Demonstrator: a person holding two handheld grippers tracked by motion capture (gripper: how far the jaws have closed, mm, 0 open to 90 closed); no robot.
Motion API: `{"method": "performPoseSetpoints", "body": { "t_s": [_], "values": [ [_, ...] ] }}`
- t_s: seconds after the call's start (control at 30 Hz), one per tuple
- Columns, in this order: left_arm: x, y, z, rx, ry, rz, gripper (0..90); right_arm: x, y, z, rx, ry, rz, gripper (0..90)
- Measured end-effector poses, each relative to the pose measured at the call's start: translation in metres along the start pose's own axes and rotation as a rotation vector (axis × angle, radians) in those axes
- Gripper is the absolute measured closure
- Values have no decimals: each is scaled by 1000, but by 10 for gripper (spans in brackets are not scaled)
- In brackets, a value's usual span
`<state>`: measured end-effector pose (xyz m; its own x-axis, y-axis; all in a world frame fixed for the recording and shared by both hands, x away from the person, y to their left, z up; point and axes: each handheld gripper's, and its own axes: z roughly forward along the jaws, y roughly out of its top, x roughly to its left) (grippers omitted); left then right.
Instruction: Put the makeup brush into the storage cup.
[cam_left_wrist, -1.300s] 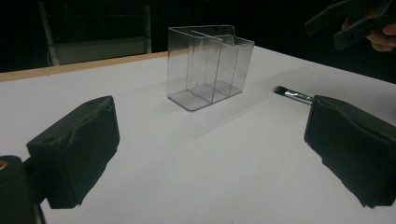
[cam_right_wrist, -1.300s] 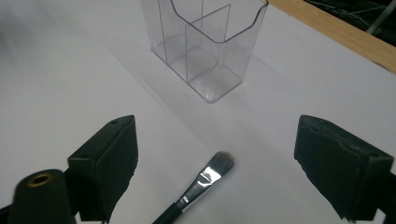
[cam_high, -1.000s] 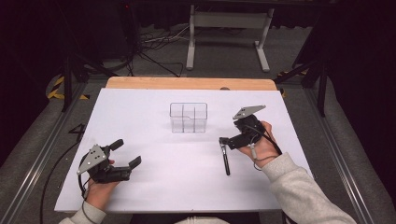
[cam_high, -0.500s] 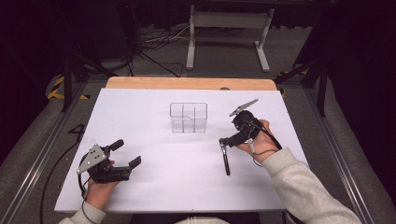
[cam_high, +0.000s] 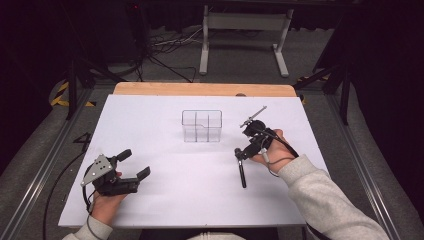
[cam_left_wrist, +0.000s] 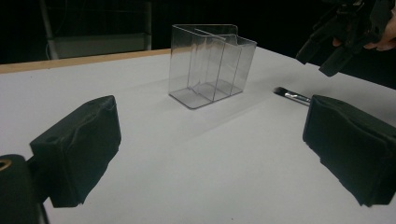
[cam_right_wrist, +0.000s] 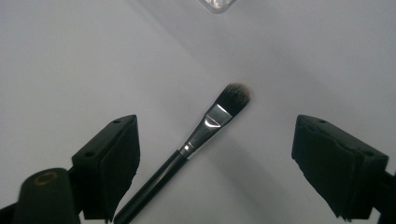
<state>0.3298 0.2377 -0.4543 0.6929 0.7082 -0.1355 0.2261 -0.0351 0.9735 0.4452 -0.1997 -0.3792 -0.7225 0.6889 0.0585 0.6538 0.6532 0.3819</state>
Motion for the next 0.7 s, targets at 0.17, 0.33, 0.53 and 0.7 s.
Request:
{"method": "performPoseSetpoints", "body": {
  "t_s": [0.17, 0.33, 0.53, 0.7],
  "values": [
    [1, 0, -1, -1, 2, -3, 49, 2, 2, 5, 28, -2, -6, 173],
    [1, 0, -1, -4, -1, -6, 50, 3, 2, 13, 50, 2, -8, 194],
    [0, 0, -1, -2, 3, -8, 50, 6, 1, 21, 85, 2, -5, 245],
    [0, 0, -1, -1, 4, -9, 51, 7, 0, 30, 109, -1, 0, 288]
  ]
}}
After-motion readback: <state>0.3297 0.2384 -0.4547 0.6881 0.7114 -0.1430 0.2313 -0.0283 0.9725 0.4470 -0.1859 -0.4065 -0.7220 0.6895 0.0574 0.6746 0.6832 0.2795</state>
